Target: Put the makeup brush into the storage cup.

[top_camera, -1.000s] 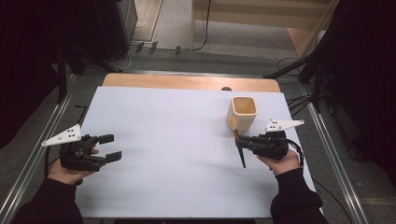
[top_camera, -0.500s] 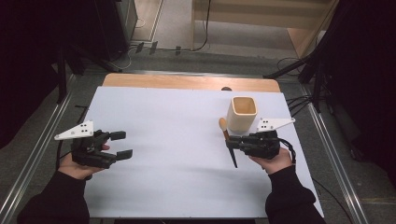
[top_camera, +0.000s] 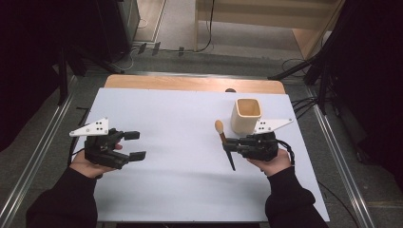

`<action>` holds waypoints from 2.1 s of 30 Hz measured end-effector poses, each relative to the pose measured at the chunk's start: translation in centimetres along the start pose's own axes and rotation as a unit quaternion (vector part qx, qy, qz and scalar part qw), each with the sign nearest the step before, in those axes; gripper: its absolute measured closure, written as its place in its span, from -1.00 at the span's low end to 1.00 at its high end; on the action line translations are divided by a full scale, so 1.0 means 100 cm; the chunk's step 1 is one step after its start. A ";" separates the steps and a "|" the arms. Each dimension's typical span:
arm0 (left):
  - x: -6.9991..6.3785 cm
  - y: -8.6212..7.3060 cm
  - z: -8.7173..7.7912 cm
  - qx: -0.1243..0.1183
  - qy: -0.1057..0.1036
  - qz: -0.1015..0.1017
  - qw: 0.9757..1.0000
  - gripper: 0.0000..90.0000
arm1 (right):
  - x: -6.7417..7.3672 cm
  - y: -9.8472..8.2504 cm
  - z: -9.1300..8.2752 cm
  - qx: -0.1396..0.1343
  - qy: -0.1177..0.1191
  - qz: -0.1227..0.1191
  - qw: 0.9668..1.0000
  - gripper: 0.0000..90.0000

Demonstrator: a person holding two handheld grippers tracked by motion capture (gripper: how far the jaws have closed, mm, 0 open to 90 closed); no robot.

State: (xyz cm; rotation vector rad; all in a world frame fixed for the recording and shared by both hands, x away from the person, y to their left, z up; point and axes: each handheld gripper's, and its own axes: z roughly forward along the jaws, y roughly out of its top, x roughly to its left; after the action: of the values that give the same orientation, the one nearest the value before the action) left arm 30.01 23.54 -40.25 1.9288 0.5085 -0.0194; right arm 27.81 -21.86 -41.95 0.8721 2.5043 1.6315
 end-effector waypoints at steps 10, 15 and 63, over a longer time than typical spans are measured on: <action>-0.001 0.010 0.016 0.004 -0.018 0.006 1.000 -0.57 | 0.002 0.007 0.011 0.000 0.016 -0.010 1.000 0.76; -0.004 0.016 0.025 0.009 -0.029 0.014 0.999 -0.57 | 0.002 0.012 0.021 -0.002 0.027 -0.016 0.999 0.77; -0.024 0.033 0.084 0.014 -0.081 0.047 0.996 -0.11 | 0.026 0.022 0.082 0.004 0.097 -0.059 0.994 0.76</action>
State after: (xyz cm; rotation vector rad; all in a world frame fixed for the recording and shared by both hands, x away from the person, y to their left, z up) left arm 30.87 14.25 -40.19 1.9570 0.3110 -0.1224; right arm 29.14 -13.14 -43.09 0.5794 2.6303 1.7472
